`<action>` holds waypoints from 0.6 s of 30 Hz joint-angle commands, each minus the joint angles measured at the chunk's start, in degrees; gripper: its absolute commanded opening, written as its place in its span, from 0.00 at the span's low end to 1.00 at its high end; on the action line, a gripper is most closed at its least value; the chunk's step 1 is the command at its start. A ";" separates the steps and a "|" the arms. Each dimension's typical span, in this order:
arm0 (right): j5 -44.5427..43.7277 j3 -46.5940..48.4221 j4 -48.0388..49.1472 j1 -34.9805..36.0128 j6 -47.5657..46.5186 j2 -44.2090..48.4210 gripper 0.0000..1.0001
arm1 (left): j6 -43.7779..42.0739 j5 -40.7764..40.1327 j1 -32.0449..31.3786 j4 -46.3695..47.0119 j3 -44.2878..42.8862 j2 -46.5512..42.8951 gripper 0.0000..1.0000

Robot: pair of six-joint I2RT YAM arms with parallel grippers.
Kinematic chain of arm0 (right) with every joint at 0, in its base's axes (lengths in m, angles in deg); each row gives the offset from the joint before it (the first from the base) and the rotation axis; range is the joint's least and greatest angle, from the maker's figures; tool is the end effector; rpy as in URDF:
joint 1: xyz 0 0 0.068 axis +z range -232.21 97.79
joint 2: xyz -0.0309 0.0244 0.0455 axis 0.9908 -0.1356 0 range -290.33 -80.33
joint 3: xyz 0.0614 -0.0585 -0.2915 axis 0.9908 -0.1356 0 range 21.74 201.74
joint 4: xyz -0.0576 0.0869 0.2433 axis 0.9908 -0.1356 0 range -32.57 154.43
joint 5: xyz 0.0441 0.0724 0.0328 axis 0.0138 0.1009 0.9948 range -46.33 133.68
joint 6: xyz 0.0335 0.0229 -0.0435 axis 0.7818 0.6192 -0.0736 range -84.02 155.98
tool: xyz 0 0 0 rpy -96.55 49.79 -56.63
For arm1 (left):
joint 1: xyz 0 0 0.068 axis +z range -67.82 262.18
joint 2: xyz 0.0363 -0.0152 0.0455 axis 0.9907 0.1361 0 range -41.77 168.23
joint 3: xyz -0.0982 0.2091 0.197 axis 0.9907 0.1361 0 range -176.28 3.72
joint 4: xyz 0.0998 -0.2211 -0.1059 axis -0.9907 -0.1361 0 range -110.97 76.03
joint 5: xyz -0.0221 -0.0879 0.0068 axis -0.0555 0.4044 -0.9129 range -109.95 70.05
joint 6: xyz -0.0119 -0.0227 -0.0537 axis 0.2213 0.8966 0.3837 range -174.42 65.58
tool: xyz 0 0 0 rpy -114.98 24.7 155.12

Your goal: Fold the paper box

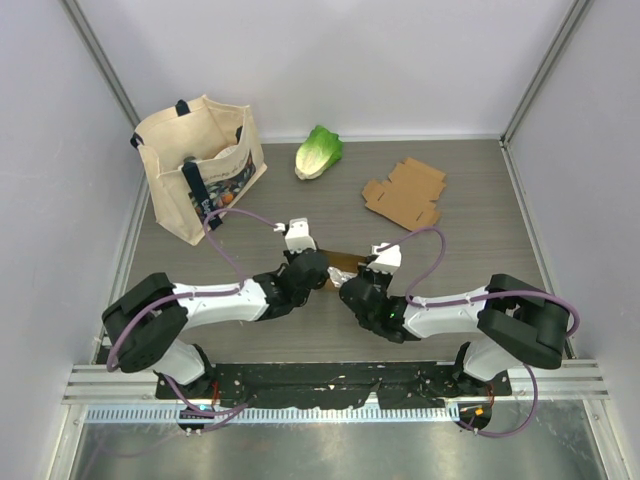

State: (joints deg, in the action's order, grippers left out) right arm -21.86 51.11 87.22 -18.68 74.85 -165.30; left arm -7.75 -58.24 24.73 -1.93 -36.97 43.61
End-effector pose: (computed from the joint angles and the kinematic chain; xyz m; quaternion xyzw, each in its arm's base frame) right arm 0.1518 0.2162 0.1871 0.0954 0.7766 0.0158 0.6225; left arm 0.1875 -0.2435 0.2178 -0.0788 0.8400 -0.1805 0.5056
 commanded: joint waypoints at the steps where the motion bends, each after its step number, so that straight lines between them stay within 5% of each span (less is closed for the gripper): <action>1: -2.40 -0.71 3.14 0.02 -0.20 1.30 0.00 | 2.19 1.72 -0.91 -3.51 -0.18 3.03 0.00; 18: -1.79 -4.40 5.68 0.28 -1.16 3.32 0.00 | -2.11 -1.71 -3.37 -1.58 3.50 5.14 0.00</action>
State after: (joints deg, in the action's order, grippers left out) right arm -22.41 48.09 89.87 -18.64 74.22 -163.66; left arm -7.20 -60.92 22.32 -0.97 -38.08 47.19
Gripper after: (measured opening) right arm 0.059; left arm 0.012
